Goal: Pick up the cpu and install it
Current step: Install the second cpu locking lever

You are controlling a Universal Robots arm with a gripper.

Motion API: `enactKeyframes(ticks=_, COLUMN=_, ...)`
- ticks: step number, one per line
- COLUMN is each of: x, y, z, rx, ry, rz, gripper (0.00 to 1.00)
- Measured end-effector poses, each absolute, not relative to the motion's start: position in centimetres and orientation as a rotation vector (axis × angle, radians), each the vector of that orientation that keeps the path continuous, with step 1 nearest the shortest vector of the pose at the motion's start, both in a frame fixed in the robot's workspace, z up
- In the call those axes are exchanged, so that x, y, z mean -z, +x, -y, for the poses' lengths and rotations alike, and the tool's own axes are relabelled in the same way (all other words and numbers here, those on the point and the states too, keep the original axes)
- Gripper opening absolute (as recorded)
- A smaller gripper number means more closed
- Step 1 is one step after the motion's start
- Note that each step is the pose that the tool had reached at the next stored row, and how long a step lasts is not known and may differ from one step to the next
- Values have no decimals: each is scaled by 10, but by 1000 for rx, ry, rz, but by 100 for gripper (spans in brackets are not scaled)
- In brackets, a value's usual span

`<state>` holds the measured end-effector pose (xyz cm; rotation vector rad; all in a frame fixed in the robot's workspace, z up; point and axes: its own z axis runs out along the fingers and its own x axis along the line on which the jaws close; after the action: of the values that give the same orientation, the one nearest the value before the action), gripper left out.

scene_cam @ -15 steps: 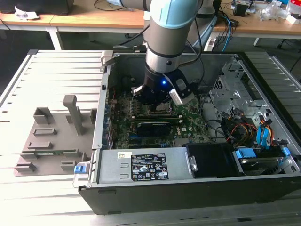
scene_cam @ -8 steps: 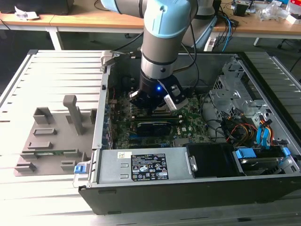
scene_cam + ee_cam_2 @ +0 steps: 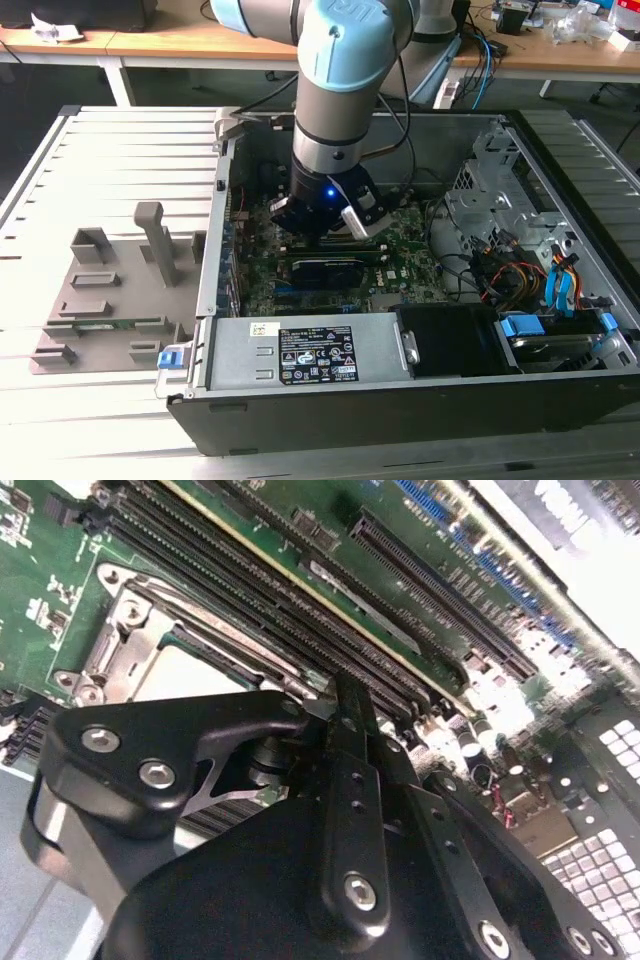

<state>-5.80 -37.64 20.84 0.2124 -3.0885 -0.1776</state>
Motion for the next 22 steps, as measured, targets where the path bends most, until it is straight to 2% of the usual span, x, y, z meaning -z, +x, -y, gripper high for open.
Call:
enactKeyframes(ticks=12, x=-202, y=-60, z=367, rx=193, ry=224, rz=3090, gripper=11)
enactKeyframes(ticks=15, x=-216, y=-55, z=367, rx=163, ry=224, rz=3092, gripper=11)
enactKeyframes(ticks=22, x=-216, y=-19, z=362, rx=129, ry=223, rz=3088, gripper=11)
